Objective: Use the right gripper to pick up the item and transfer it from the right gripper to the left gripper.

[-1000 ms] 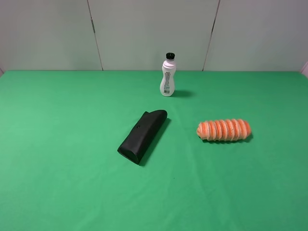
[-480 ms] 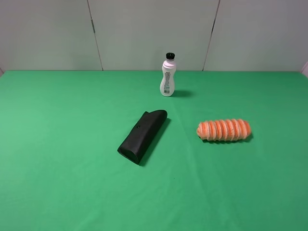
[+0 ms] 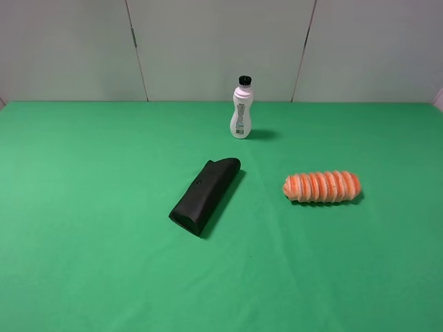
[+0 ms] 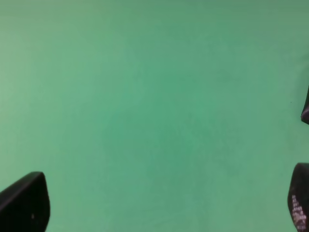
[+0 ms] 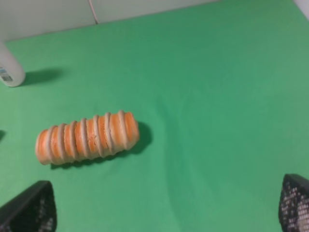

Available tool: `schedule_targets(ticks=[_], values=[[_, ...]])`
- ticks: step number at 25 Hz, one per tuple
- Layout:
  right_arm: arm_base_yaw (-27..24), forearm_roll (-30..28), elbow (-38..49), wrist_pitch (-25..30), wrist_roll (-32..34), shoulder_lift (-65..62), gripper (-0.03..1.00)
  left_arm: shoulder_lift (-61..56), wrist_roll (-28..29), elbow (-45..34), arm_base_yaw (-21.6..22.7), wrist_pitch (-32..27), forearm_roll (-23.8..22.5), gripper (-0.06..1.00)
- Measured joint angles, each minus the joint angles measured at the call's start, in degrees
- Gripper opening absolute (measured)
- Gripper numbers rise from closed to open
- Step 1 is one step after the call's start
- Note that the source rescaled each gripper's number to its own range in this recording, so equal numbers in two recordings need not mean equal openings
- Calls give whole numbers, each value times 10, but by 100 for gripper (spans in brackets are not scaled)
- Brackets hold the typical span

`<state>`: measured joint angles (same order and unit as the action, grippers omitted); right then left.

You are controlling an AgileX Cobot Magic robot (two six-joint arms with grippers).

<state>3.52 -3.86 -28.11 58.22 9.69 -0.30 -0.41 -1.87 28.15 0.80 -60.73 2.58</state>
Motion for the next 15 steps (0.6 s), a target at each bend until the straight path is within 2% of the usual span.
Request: schedule_targets(ticks=[15], values=[[0,-2,0,0,0,32,100,0,0,0,0,0,0,98]])
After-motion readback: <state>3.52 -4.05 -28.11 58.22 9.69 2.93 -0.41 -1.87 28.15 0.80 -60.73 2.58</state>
